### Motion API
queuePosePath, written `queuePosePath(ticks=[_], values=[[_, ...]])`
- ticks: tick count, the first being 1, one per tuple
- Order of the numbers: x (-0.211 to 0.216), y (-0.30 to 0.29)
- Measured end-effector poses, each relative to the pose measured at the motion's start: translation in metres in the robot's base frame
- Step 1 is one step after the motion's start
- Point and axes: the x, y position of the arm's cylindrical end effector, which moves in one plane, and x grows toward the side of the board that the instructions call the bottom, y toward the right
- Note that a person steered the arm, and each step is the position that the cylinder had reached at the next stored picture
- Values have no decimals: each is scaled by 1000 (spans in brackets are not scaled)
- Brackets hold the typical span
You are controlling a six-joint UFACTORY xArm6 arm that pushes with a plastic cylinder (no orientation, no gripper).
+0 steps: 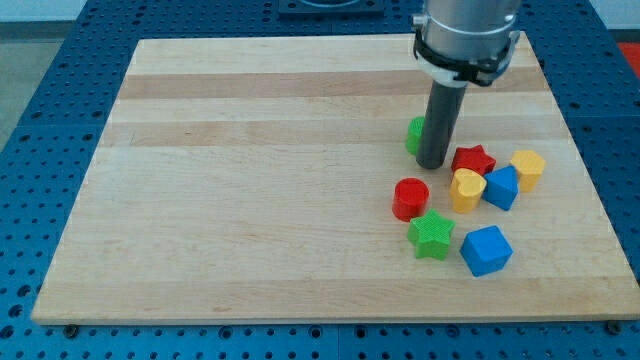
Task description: Slide the group of blocks a bit left
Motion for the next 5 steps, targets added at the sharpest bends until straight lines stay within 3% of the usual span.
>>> queuePosePath(ticks=[3,5], values=[[-76,-1],[-73,41]])
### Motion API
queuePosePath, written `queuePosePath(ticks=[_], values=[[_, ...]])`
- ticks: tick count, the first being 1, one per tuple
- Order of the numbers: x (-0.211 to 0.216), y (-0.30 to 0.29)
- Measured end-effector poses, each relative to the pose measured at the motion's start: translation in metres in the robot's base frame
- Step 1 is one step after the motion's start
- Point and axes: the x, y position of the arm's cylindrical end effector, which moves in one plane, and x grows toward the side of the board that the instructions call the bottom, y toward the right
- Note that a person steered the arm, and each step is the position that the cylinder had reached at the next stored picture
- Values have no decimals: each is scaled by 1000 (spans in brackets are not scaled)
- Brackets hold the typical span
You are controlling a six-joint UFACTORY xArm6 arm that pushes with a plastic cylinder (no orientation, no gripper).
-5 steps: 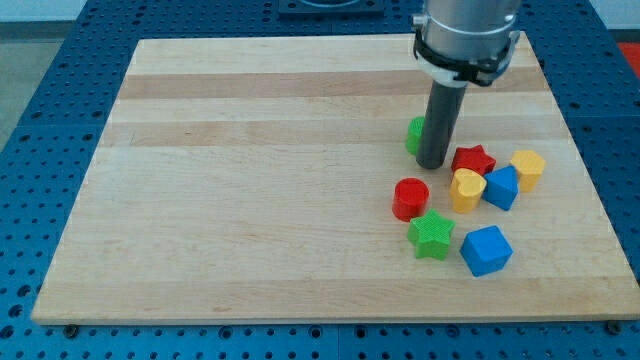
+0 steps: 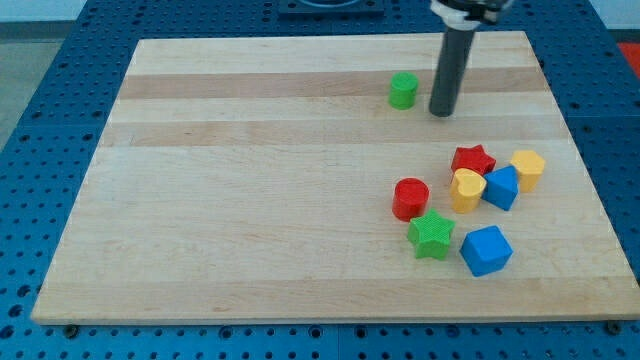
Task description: Slide the group of blocks a bit left
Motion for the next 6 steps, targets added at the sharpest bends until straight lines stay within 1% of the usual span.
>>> queuePosePath(ticks=[3,4,5,6], values=[[59,85],[63,118],[87,115],[104,97]])
